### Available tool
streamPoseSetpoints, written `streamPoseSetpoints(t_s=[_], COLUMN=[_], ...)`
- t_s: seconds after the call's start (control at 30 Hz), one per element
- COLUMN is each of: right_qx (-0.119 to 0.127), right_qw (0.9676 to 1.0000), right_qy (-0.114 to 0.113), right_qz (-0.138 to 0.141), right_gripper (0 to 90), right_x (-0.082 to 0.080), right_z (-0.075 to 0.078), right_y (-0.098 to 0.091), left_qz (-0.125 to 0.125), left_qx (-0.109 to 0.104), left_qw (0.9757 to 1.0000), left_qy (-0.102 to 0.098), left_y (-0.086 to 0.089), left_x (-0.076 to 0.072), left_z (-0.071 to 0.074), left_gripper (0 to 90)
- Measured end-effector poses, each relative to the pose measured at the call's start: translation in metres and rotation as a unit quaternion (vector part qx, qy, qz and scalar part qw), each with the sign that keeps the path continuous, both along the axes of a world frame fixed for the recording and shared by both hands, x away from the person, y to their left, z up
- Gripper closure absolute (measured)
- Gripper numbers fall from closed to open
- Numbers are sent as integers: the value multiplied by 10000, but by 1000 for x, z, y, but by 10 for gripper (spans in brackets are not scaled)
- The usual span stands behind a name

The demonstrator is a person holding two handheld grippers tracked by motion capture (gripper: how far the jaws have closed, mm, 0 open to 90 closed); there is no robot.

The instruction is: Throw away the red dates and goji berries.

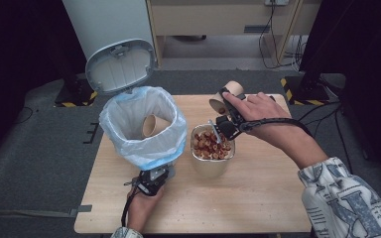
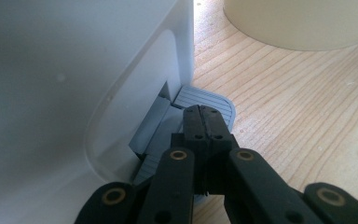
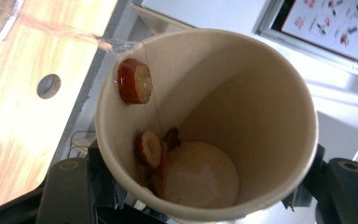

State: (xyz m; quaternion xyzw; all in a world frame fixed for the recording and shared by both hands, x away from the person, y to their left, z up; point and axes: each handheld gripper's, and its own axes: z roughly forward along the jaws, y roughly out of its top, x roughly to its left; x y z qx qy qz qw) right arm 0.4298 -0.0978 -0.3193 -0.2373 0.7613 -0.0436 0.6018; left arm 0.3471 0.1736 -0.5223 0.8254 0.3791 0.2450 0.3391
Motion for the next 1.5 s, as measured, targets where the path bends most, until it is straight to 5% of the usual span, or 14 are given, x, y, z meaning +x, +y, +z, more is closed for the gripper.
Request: streamPoseSetpoints(t_s=[0.1, 0.97, 1.0, 1.07, 1.13, 1.2, 1.33, 1.5], right_qx=[220, 442, 224, -386, -434, -235, -599, 335], right_qw=[9997, 9988, 9995, 9991, 9988, 9997, 9982, 9985], right_qy=[-39, -174, -188, 146, 198, 45, -29, 395], right_qz=[-32, -150, -132, 49, 69, -47, 14, -157], right_gripper=[327, 331, 334, 336, 336, 335, 332, 326], right_x=[1, 4, 4, 0, 0, 3, -1, 3], right_z=[10, 13, 4, -23, -30, -23, -24, -16], right_y=[-2, -5, 0, 11, 14, 9, 5, -2], left_qz=[-26, -51, -62, -64, -12, -3, -25, 111], left_qx=[13, 59, 60, 68, -8, -16, 13, -165], left_qw=[10000, 10000, 10000, 9999, 10000, 10000, 10000, 9998], left_qy=[-6, -44, -42, -41, 5, 8, -3, 70], left_y=[1, 1, 1, 1, 0, 0, 0, -2], left_x=[1, 1, 1, 1, 0, 0, 0, -2], left_z=[0, 0, 0, 0, 0, 0, 0, -1], left_gripper=[897, 896, 896, 896, 897, 897, 897, 896])
